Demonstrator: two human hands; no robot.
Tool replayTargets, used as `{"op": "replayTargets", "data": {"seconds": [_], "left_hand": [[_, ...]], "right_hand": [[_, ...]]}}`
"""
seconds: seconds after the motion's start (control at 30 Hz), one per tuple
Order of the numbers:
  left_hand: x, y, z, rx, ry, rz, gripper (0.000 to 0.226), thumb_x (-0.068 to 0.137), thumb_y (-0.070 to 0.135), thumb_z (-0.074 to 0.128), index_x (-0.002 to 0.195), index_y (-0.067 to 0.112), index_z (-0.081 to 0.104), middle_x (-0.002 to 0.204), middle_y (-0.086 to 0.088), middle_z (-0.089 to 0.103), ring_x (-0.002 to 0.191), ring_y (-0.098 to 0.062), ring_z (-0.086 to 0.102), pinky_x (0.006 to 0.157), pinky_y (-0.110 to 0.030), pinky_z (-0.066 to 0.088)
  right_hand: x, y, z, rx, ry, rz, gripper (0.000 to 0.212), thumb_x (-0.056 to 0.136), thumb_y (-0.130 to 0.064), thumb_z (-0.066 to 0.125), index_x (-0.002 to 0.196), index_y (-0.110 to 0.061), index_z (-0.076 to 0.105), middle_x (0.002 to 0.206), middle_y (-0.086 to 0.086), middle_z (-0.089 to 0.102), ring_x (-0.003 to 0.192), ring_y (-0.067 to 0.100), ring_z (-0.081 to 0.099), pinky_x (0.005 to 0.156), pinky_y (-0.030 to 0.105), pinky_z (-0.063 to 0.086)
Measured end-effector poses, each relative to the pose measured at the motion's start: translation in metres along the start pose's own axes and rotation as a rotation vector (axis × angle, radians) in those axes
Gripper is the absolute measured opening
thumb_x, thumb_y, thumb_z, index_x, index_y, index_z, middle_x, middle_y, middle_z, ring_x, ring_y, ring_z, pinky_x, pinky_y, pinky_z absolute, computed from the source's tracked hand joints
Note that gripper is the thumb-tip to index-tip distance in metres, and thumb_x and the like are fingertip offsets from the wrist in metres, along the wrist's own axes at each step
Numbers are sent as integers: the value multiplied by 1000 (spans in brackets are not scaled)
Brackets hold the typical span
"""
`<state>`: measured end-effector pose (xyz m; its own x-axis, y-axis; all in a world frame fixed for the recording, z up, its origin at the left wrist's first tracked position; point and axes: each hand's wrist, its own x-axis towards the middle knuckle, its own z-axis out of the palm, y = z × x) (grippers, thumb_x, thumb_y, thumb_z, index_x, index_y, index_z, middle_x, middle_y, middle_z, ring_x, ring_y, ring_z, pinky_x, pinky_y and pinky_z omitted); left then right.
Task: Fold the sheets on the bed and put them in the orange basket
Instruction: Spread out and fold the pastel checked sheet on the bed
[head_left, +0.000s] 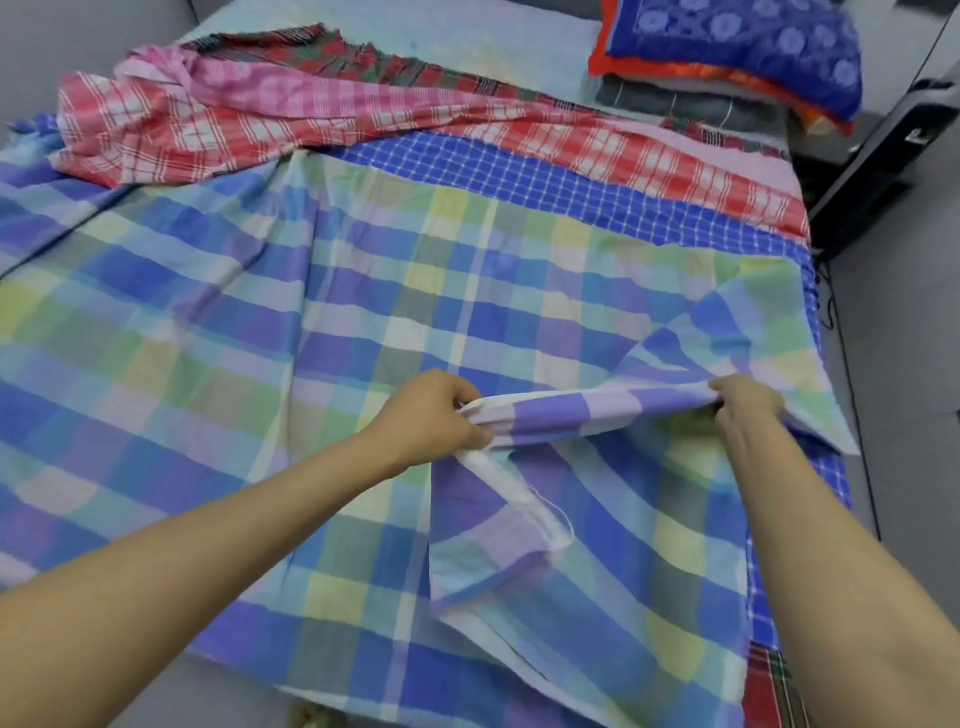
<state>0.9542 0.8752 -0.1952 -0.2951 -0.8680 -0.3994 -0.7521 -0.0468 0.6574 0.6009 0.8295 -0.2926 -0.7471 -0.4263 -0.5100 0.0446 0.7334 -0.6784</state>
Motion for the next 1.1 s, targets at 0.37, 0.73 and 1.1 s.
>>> {"op": "replayTargets", "data": {"seconds": [0.37,0.73,1.1], "left_hand": [[-54,-135,-141,-473,312,-272,10,72,7,66,81,5,64,68,-9,54,57,-19,49,43,-22,46],[-139,-414,-258,-606,471,-620,27,82,-6,61,60,7,51,47,-7,45,39,-14,44,31,-14,37],[-141,-518,-282,-695,296,-645,31,86,-6,57,62,11,47,59,-5,43,52,-13,43,35,-13,39]], "right_hand": [[-261,-273,221,-114,-310,-969,40,74,-29,46,113,-31,52,97,-12,57,87,11,56,81,26,49],[-540,-23,425,-731,-1051,-860,50,88,-34,64,131,-10,55,118,6,61,94,13,54,87,28,43],[-595,60,511,-1271,-949,-1048,25,78,-45,66,69,-25,52,77,-7,57,86,20,54,72,29,31]]}}
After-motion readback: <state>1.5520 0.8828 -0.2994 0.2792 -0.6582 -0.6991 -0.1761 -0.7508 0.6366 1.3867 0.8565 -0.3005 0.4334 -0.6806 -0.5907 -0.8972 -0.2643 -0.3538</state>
